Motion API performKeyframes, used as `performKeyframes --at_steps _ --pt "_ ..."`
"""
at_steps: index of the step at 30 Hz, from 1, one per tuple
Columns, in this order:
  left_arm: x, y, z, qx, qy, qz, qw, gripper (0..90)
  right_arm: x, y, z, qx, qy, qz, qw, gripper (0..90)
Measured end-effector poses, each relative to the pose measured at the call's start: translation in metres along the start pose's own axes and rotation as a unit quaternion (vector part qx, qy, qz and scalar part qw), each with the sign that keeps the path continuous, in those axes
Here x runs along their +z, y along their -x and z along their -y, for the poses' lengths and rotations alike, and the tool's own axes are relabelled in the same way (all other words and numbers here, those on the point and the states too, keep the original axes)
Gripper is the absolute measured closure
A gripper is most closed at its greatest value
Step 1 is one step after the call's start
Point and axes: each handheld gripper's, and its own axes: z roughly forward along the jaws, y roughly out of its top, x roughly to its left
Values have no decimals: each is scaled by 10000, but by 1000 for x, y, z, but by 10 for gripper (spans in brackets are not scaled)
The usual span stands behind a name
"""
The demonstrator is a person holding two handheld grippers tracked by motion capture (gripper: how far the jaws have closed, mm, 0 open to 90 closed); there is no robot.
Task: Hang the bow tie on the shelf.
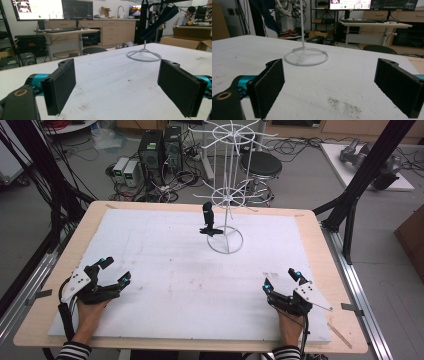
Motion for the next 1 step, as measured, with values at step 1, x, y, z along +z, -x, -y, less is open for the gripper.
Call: performKeyframes --at_steps 1 --pt "0 0 0 0 0 0 10000 154 0 0 0 0 0 0 10000 85"
